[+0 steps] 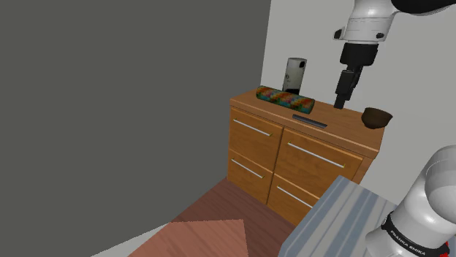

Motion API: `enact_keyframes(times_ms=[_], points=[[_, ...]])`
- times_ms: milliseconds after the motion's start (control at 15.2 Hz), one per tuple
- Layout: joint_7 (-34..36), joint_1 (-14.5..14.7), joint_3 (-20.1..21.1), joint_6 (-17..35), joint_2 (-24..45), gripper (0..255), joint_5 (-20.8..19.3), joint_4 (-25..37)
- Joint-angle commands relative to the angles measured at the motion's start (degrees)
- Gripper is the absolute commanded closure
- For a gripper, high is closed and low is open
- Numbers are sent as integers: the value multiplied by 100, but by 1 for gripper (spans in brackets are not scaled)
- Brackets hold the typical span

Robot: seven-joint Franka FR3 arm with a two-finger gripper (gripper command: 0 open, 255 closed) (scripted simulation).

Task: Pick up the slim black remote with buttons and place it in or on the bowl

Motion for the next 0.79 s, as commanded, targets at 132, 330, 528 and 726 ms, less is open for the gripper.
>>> enact_keyframes(times_ms=[132,330,528,726], points=[[-212,-84,-208,243,134,0,-139,-106],[-523,-208,-520,617,392,0,-332,-214],[-828,-326,-831,997,714,0,-499,-259],[-1131,-432,-1139,1376,1098,0,-630,-239]])
